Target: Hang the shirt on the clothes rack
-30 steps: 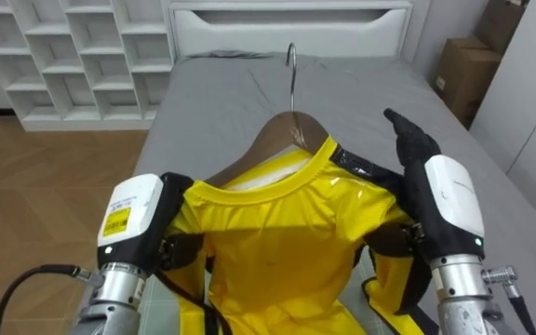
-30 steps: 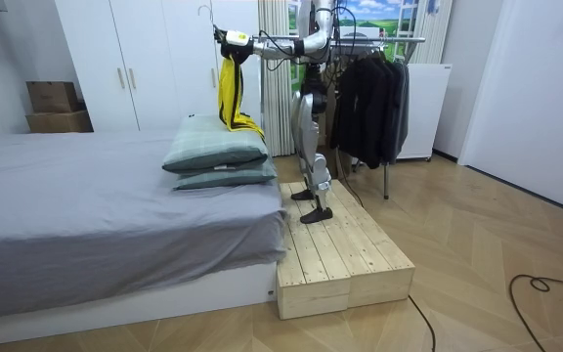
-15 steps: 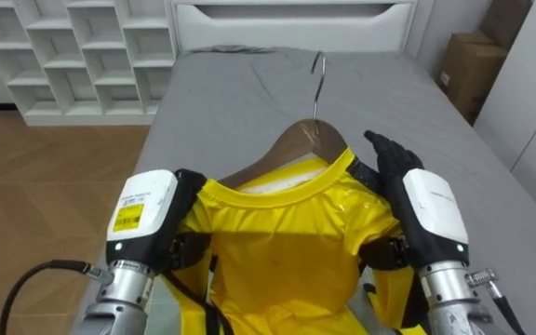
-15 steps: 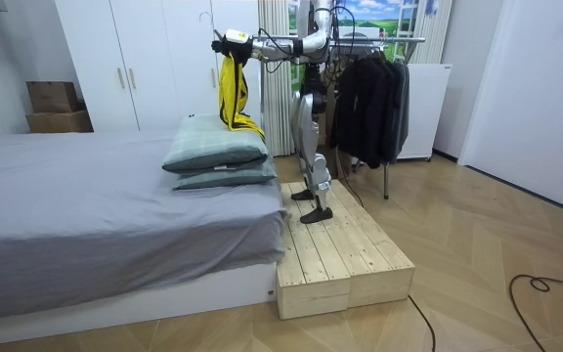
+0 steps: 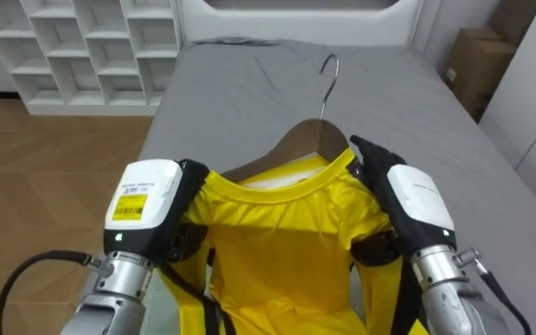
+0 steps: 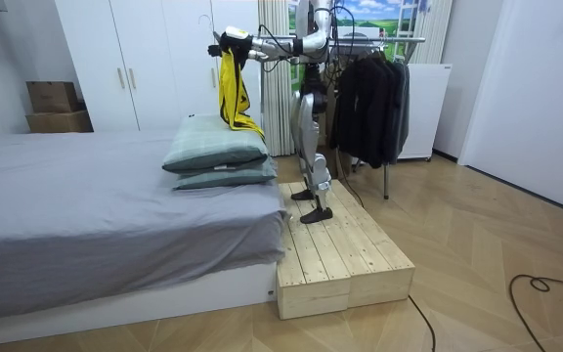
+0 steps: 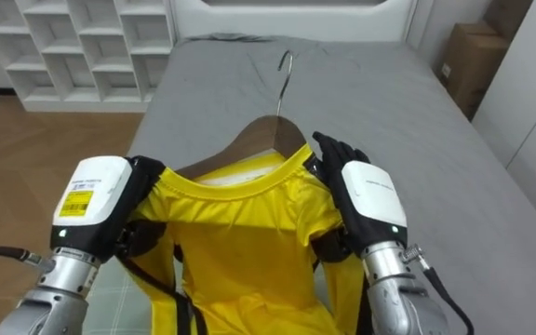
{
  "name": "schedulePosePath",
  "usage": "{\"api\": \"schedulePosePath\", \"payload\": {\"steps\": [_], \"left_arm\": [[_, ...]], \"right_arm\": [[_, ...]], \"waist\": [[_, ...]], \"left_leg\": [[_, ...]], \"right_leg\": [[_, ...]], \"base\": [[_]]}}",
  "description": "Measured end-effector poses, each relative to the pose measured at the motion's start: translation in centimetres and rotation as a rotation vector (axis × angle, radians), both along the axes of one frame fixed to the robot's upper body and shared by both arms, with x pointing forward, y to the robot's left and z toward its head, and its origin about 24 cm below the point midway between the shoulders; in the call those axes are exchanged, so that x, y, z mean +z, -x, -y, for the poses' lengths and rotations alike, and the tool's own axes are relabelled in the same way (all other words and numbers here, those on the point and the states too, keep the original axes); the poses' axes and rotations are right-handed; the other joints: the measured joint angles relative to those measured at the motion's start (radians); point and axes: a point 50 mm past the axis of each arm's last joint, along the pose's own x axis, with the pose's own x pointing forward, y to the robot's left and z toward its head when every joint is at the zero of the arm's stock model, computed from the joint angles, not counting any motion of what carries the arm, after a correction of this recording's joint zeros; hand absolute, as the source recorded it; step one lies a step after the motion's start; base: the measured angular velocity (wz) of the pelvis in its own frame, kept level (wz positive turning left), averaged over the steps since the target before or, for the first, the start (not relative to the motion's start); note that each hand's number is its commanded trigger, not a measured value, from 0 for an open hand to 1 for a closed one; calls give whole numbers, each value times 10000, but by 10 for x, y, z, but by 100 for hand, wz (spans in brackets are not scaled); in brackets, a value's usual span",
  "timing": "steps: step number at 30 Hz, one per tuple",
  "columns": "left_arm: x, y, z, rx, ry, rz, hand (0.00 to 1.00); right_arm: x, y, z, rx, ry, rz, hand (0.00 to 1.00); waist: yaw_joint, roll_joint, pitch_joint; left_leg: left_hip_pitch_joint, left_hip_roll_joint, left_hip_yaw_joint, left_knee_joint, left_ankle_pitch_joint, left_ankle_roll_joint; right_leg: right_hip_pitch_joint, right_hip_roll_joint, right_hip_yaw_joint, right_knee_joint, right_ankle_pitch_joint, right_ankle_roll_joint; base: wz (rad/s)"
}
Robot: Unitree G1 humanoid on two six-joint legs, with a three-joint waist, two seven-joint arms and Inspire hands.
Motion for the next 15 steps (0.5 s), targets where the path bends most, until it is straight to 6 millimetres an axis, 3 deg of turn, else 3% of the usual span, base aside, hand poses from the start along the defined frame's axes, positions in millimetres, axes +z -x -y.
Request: {"api": "schedulePosePath", "payload": {"steps": [11,12,13,14,15], "left_arm": [[6,-4,0,-69,-409,259,100],[6,-4,0,-69,-411,258,100],[6,-4,0,-70,-413,258,100],[6,-4,0,-72,-415,257,100],[6,-4,0,-78,-426,255,100]], "right_arm": [[0,-1,0,22,272,7,0],[0,-1,0,21,268,4,45],[0,-1,0,21,267,3,54],[0,-1,0,14,266,-5,87],[0,-1,0,9,267,-21,100]], "waist": [[-12,30,-19],[-8,32,-20],[-3,34,-21],[6,39,-24],[15,45,-28]], "left_leg": [[-50,-5,-105,8,0,0],[-50,-5,-106,9,0,0],[-48,-5,-106,11,0,0],[-47,-5,-106,20,0,0],[-47,-4,-107,35,0,0]], "right_leg": [[-2,-1,-35,-3,0,0],[-2,-1,-31,-2,0,0],[-2,-1,-25,-2,0,0],[2,-1,-19,-2,0,0],[8,-1,-17,-2,0,0]], "base": [[1],[0],[0],[0],[0]]}}
